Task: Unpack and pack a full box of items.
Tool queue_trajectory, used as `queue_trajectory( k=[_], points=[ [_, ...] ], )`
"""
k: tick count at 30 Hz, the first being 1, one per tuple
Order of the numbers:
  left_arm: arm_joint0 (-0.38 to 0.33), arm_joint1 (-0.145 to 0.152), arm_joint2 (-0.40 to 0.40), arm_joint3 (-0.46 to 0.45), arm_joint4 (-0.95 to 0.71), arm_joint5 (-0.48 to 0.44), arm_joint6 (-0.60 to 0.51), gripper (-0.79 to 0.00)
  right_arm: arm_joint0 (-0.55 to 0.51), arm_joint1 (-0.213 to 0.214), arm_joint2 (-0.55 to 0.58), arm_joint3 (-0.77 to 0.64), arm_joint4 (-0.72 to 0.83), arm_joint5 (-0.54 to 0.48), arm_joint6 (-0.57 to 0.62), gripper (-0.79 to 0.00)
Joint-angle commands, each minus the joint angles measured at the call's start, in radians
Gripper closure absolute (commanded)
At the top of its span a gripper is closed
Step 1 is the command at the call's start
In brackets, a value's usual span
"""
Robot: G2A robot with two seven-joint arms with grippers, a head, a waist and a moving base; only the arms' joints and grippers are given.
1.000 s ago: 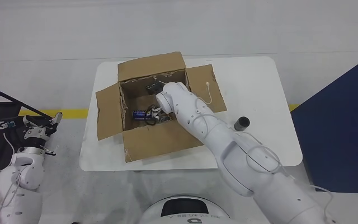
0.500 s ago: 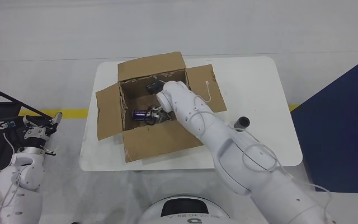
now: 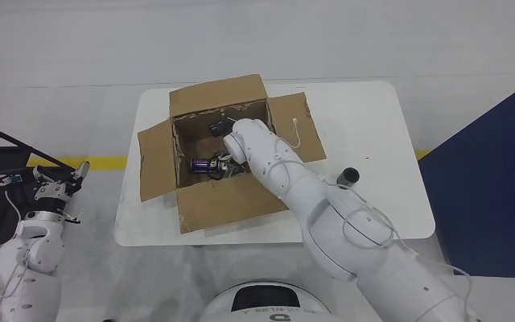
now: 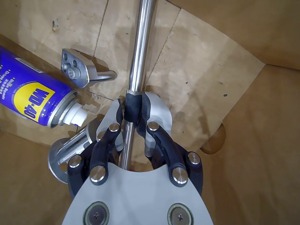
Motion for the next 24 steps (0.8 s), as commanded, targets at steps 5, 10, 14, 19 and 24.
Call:
queue_trajectory(
  k=[5, 10, 14, 19, 24],
  points=[
    [0.0, 0.0, 0.0, 0.0, 0.0, 0.0, 0.0, -0.785, 0.012, -0.01, 0.003, 0.03, 0.003, 0.009, 0.005, -0.062],
    [0.0, 0.0, 0.0, 0.0, 0.0, 0.0, 0.0, -0.785, 0.017, -0.016, 0.005, 0.043, 0.006, -0.003, 0.018, 0.0],
    [0.0, 0.0, 0.0, 0.0, 0.0, 0.0, 0.0, -0.785, 0.021, -0.02, 0.007, 0.038, 0.007, -0.011, 0.01, 0.0],
    [0.0, 0.0, 0.0, 0.0, 0.0, 0.0, 0.0, -0.785, 0.029, -0.021, 0.013, 0.007, 0.008, 0.003, -0.003, 0.0],
    [0.0, 0.0, 0.0, 0.0, 0.0, 0.0, 0.0, -0.785, 0.024, -0.015, 0.014, -0.042, -0.01, 0.042, 0.014, 0.0]
  ],
)
